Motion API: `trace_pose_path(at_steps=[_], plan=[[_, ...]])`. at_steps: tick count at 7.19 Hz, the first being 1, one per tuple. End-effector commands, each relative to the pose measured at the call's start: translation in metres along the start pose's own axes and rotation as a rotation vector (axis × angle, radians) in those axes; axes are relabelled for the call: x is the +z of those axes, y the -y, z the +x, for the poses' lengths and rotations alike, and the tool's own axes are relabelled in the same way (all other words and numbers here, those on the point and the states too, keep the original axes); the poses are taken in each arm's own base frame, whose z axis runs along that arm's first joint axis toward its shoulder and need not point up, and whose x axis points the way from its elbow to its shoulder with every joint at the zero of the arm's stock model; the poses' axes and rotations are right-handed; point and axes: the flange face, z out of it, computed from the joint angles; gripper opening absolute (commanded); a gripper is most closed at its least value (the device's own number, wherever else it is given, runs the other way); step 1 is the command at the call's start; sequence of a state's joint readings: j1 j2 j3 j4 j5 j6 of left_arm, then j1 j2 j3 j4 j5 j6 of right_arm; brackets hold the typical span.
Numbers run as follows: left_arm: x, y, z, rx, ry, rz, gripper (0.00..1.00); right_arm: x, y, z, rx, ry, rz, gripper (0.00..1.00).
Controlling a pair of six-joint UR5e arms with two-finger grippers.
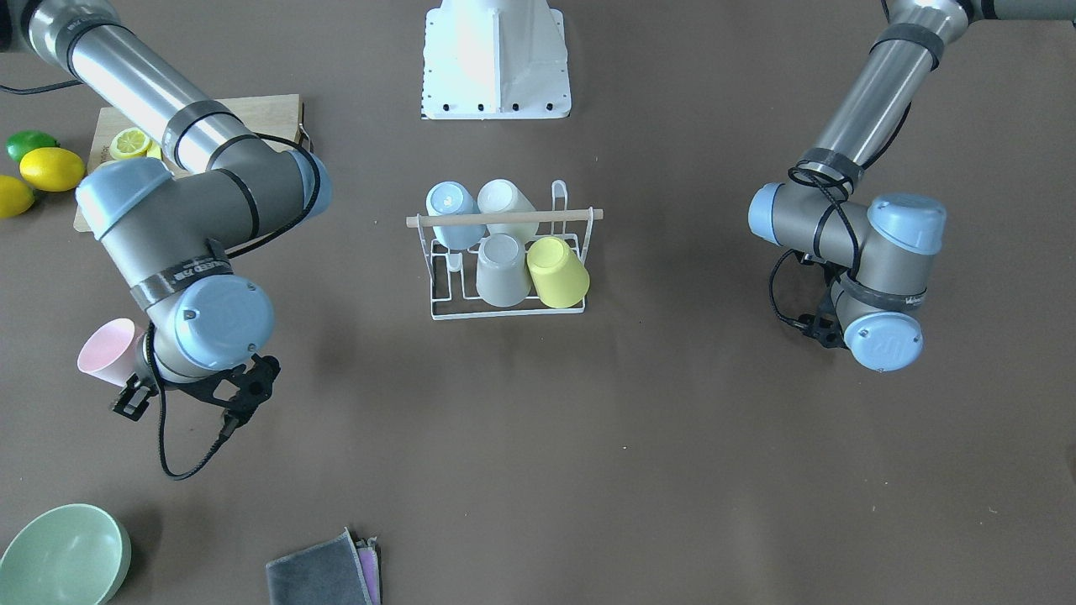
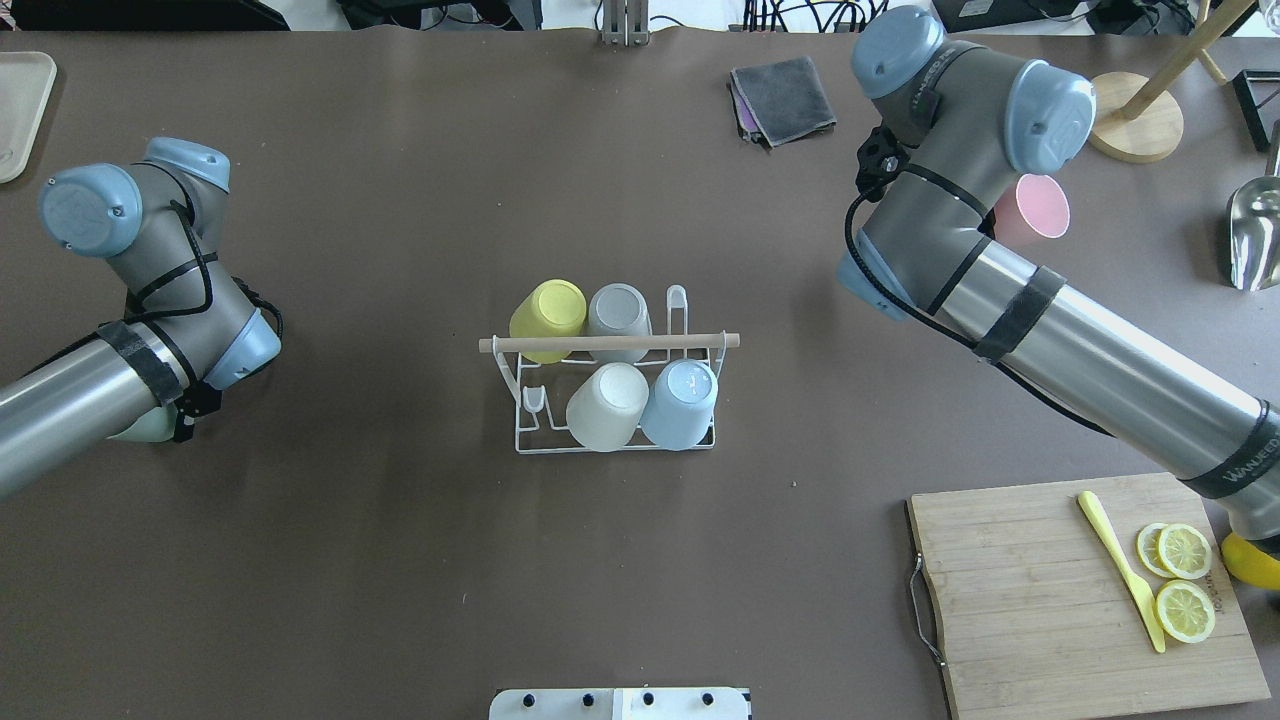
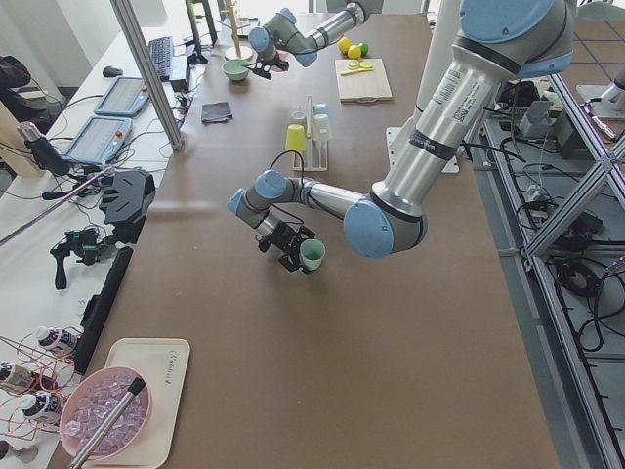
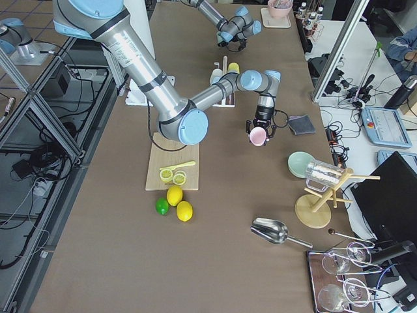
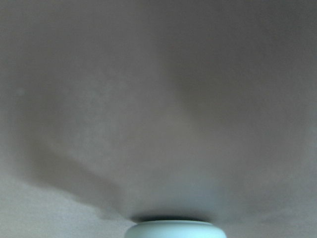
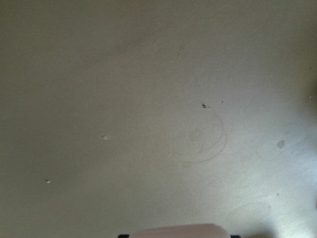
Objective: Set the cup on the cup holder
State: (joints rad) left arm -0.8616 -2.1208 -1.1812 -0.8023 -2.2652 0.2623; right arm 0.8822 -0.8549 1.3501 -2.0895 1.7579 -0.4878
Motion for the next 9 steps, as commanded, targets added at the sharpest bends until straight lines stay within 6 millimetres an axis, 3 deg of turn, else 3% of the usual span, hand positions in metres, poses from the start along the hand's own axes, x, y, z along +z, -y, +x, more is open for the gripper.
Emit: trace_pose_path(at_steps=[1, 2, 3, 4, 5, 6, 7, 9], plan=[[0.0, 0.0, -0.001, -0.001, 0.001, -0.001, 0.98, -0.016, -0.023, 0.016, 0.033, 0.042, 0.144, 0.0], [0.001, 0.0, 0.0, 0.0, 0.003, -0.002, 0.97, -0.033, -0.037, 0.025, 0.057, 0.132, 0.238, 0.0], [0.0, 0.0, -0.001, 0.0, 0.002, 0.0, 0.92, -0.043, -0.042, 0.018, 0.056, 0.184, 0.296, 0.0], [-0.001, -0.001, 0.0, 0.0, 0.002, 0.002, 0.73, -0.055, -0.047, 0.017, 0.033, 0.188, 0.386, 0.0], [-0.002, -0.002, 0.0, 0.001, 0.004, 0.003, 0.47, -0.029, -0.06, 0.02, 0.007, 0.274, 0.538, 0.0], [-0.004, -0.003, -0.002, 0.002, 0.013, 0.003, 0.27, -0.022, -0.065, 0.025, 0.051, 0.319, 0.597, 0.0], [-0.009, -0.006, -0.004, 0.036, 0.031, 0.004, 0.14, -0.026, -0.063, 0.025, 0.055, 0.316, 0.599, 0.0], [-0.016, -0.016, -0.005, 0.066, 0.029, -0.007, 0.0, -0.029, -0.061, 0.029, -0.007, 0.276, 0.685, 0.0]])
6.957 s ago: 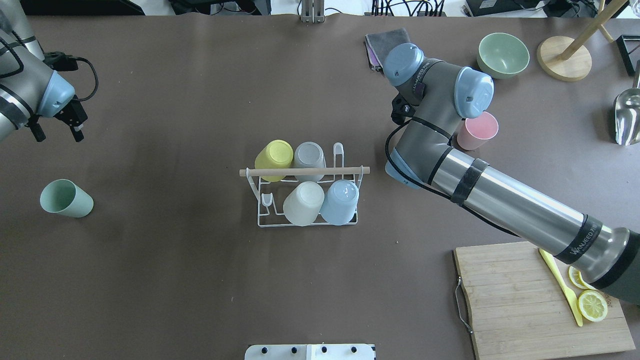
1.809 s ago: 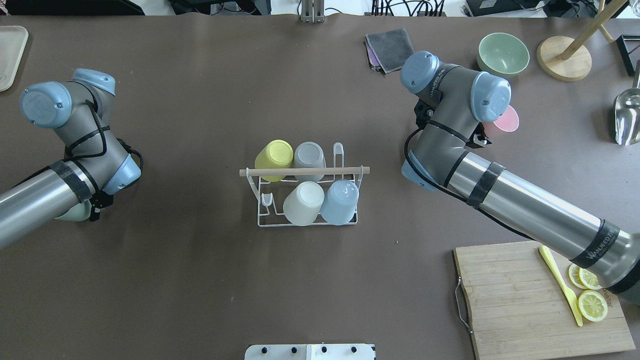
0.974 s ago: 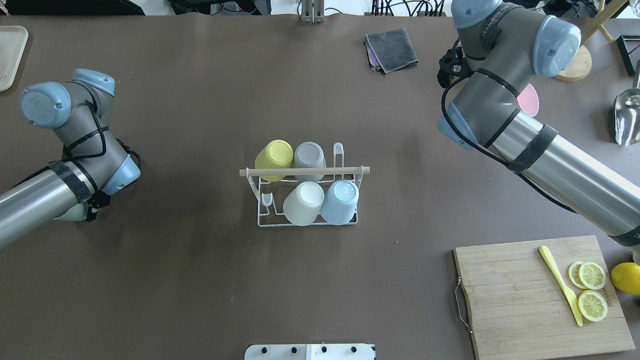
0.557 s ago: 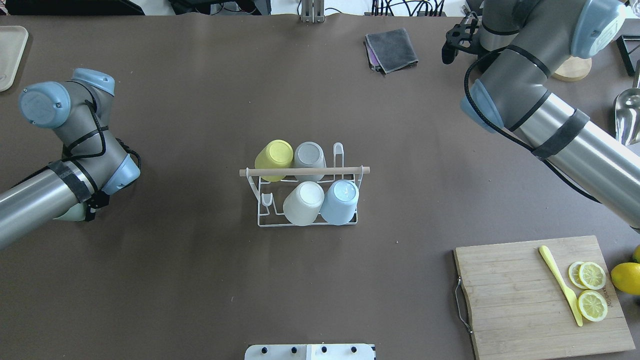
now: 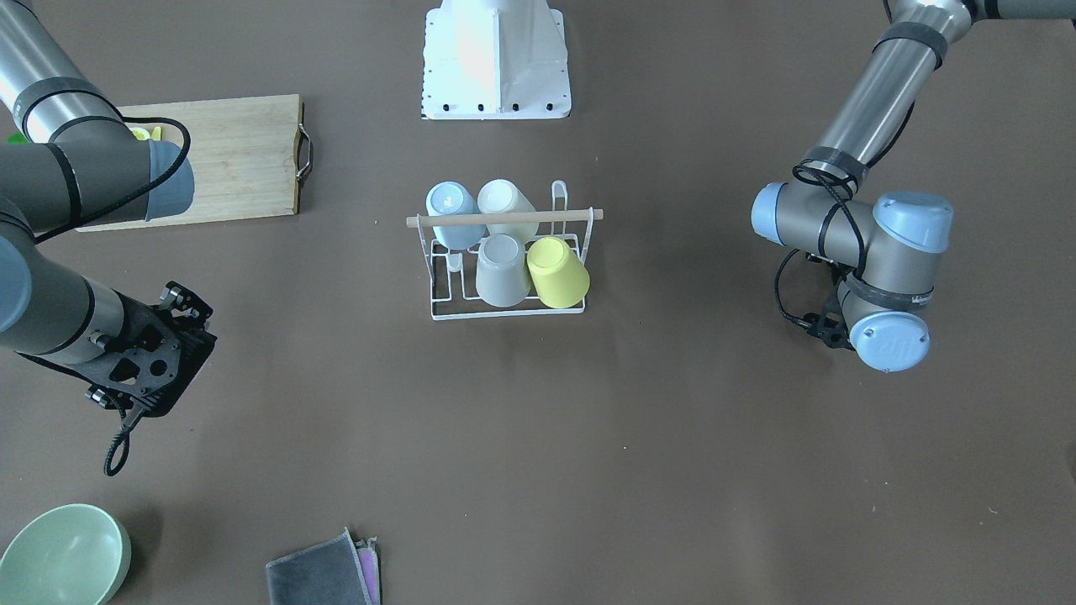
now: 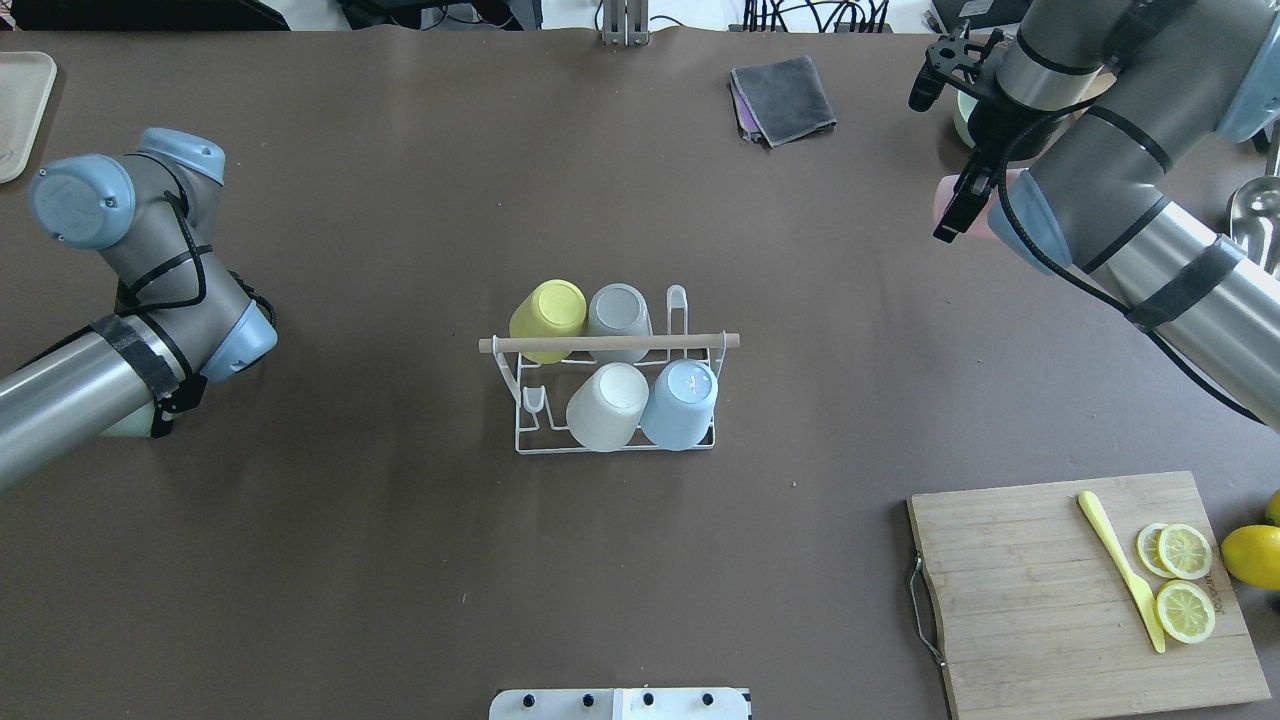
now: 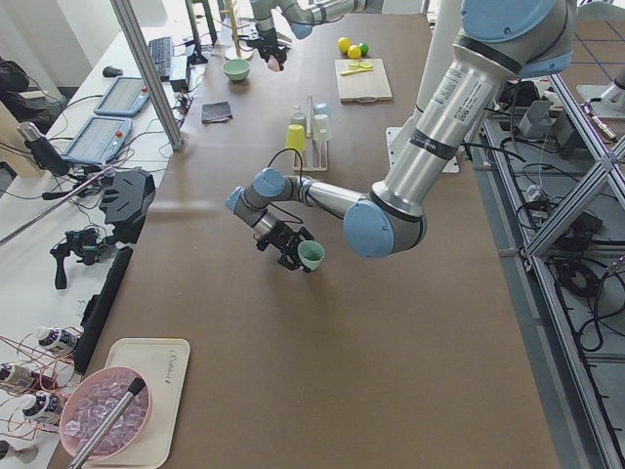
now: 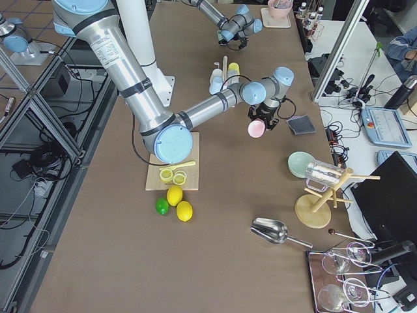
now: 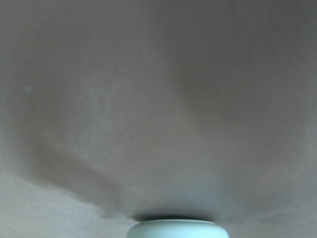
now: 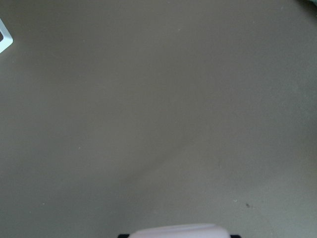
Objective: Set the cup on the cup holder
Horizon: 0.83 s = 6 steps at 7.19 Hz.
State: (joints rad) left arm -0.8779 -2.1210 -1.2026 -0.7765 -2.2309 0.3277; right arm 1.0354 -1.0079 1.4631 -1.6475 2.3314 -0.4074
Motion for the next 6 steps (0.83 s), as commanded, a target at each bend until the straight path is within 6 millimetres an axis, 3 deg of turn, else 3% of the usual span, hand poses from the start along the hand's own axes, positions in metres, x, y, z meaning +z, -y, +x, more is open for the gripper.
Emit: trace_pose_path(at_steps=[1, 2, 3, 5, 6], plan=[[-0.018, -0.017, -0.001, 0.02, 0.042, -0.001, 0.0, 0.002, -0.009, 0.012, -0.072, 0.039, 0.118, 0.0], [-0.03, -0.026, -0.018, 0.038, 0.032, 0.018, 0.0, -0.004, -0.017, 0.025, -0.096, 0.079, 0.196, 0.0], [-0.053, -0.043, -0.038, 0.016, 0.019, 0.067, 0.0, -0.014, -0.017, 0.025, -0.139, 0.074, 0.242, 0.0], [-0.103, -0.081, -0.057, 0.003, 0.042, 0.187, 0.0, -0.02, -0.027, 0.014, -0.294, 0.028, 0.369, 0.0], [-0.13, -0.104, -0.068, 0.002, 0.05, 0.272, 0.0, -0.033, -0.028, 0.012, -0.293, 0.011, 0.422, 0.0]])
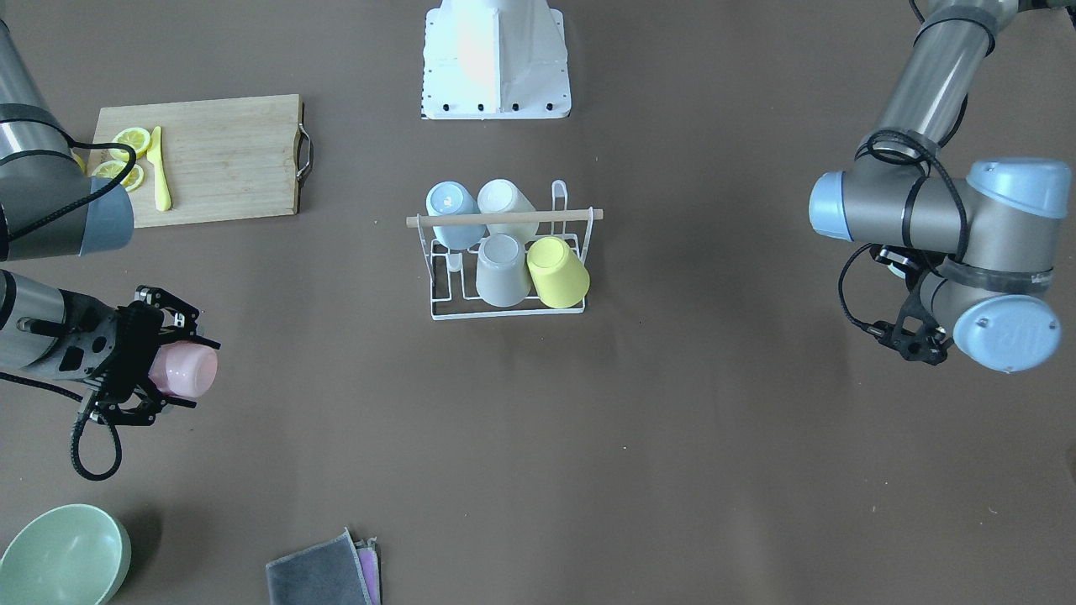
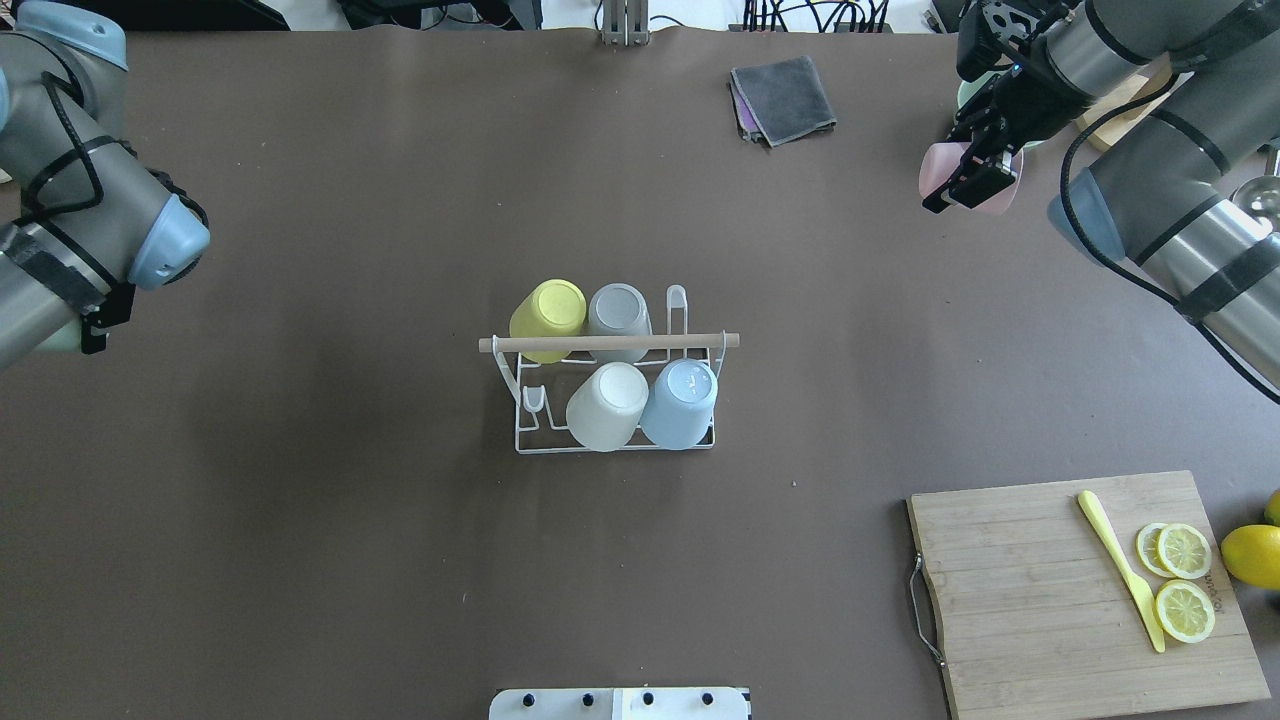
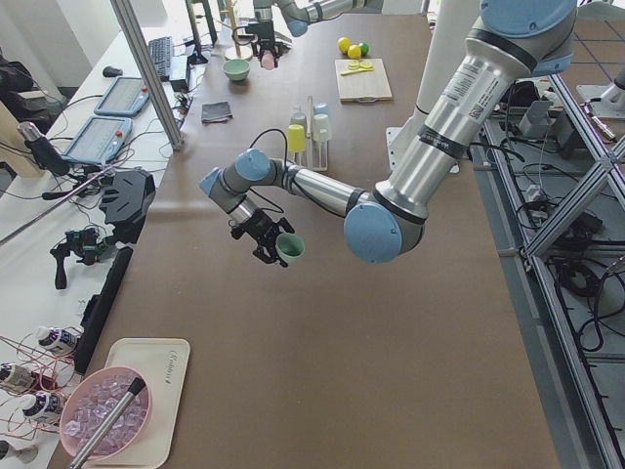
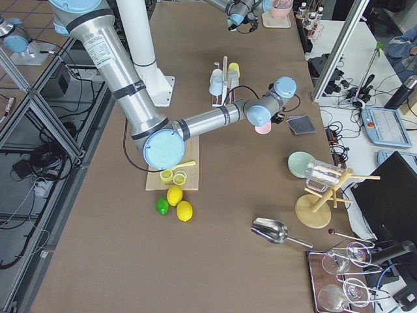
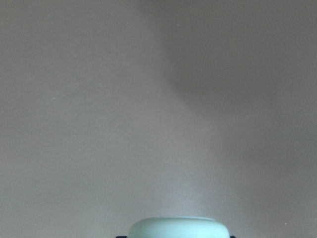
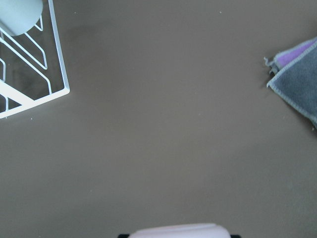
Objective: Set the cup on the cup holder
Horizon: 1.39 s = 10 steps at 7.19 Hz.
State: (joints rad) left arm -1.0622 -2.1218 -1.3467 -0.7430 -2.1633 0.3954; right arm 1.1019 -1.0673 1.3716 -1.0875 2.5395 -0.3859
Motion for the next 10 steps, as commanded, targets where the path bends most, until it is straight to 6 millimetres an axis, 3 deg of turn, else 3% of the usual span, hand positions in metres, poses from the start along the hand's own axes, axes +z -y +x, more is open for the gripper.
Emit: trace_pose_path(at_steps=[1, 2, 4, 6, 9, 10], plan=[[-0.063, -0.028, -0.018, 0.041, 0.048, 0.21, 0.0, -0.021, 0.009, -0.015, -0.042, -0.048, 0.147, 0.0], [-0.078, -0.033, -0.008, 0.095, 0.085, 0.291, 0.0, -0.031, 0.016, -0.027, -0.018, -0.059, 0.236, 0.0], [-0.108, -0.031, 0.025, 0.144, 0.148, 0.501, 0.0, -0.044, -0.004, -0.048, 0.001, -0.123, 0.419, 0.0], [-0.137, -0.031, 0.088, 0.103, 0.07, 0.732, 0.0, -0.047, -0.025, -0.057, 0.038, -0.175, 0.593, 0.0], [-0.172, -0.065, 0.136, 0.167, -0.031, 1.132, 0.0, -0.027, 0.004, -0.086, 0.086, -0.149, 0.788, 0.0], [-0.155, -0.067, 0.165, 0.228, -0.12, 1.244, 0.0, -0.005, 0.015, -0.109, 0.1, -0.117, 0.88, 0.0]])
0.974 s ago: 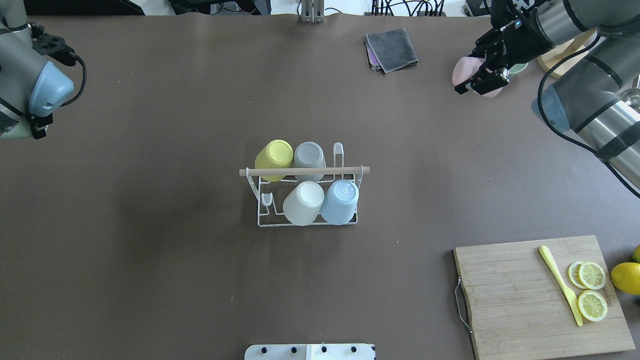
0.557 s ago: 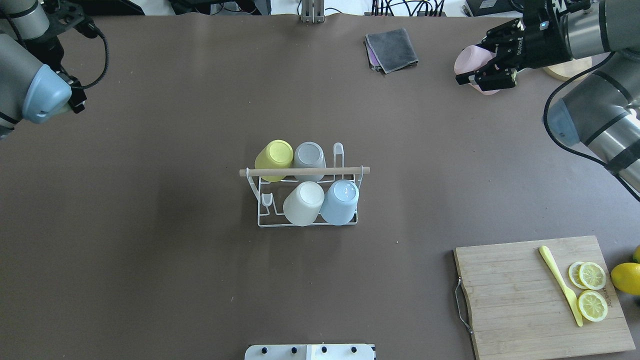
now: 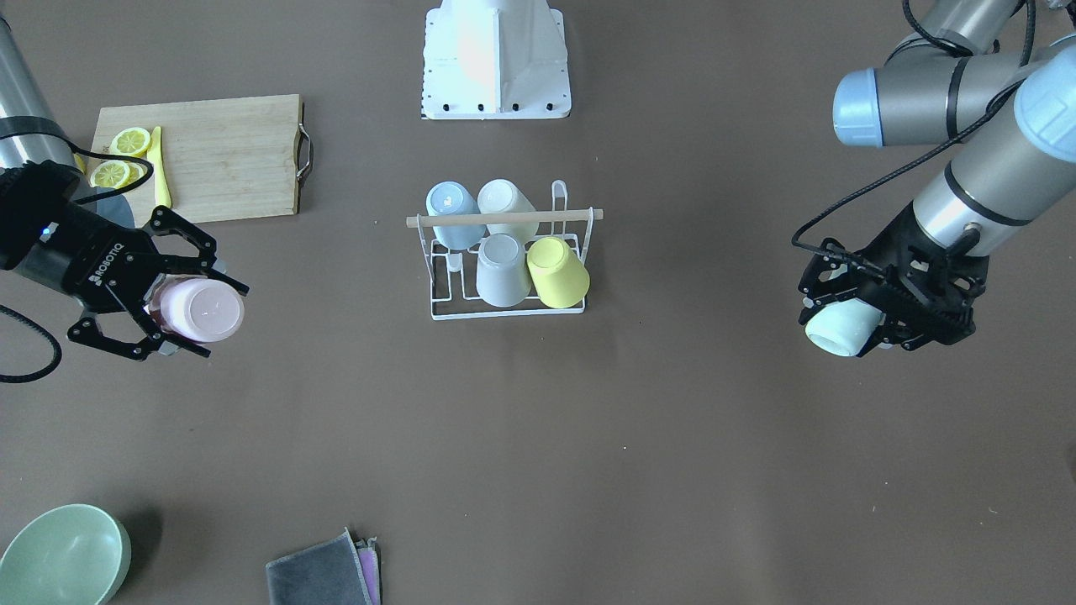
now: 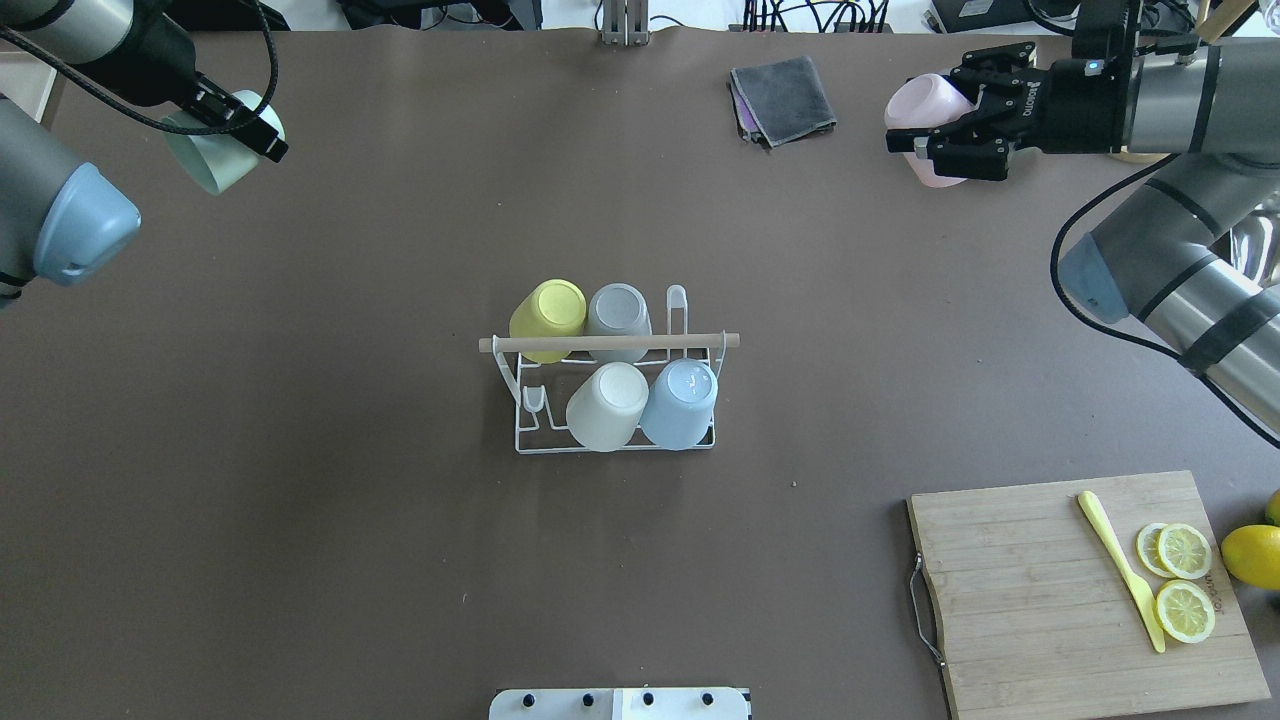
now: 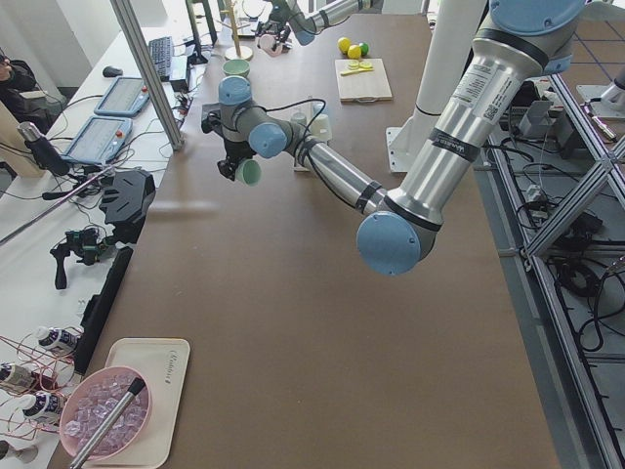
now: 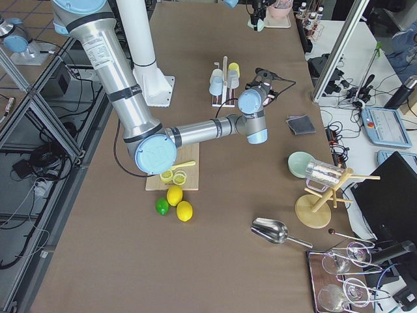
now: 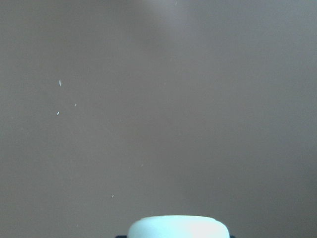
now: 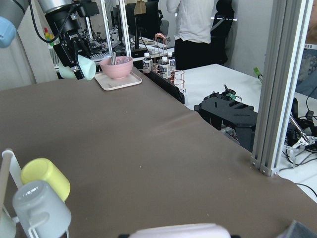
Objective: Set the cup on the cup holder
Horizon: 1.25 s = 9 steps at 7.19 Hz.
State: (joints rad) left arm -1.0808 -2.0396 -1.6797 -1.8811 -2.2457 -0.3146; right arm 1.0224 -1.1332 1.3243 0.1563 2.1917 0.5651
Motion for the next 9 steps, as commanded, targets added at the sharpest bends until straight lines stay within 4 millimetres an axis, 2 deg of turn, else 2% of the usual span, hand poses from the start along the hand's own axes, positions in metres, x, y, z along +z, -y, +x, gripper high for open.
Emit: trace_pose_path(at_steps=[1, 2, 3, 4, 5, 6, 7, 9], plan=[[-0.004, -0.04, 0.033, 0.021, -0.18, 0.276, 0.0, 0.036, -0.012, -0.049, 0.061, 0.044, 0.175, 0.0], [-0.016, -0.068, 0.033, 0.007, -0.259, 0.377, 0.0, 0.052, -0.014, -0.069, 0.064, 0.067, 0.224, 0.0], [-0.038, -0.073, 0.043, 0.021, -0.286, 0.471, 0.0, 0.073, -0.003, -0.089, 0.061, 0.097, 0.28, 0.0], [-0.059, -0.072, 0.066, 0.032, -0.261, 0.569, 0.0, 0.085, 0.005, -0.105, 0.053, 0.134, 0.33, 0.0], [-0.068, -0.068, 0.088, 0.046, -0.248, 0.643, 0.0, 0.088, 0.007, -0.112, 0.042, 0.163, 0.36, 0.0], [-0.066, -0.064, 0.121, 0.046, -0.235, 0.726, 0.0, 0.089, 0.01, -0.116, 0.033, 0.186, 0.383, 0.0], [-0.051, -0.071, 0.16, 0.028, -0.24, 0.803, 0.0, 0.095, 0.005, -0.124, 0.04, 0.205, 0.374, 0.0], [-0.012, -0.1, 0.223, 0.06, -0.215, 0.93, 0.0, 0.106, 0.01, -0.132, 0.044, 0.286, 0.327, 0.0]])
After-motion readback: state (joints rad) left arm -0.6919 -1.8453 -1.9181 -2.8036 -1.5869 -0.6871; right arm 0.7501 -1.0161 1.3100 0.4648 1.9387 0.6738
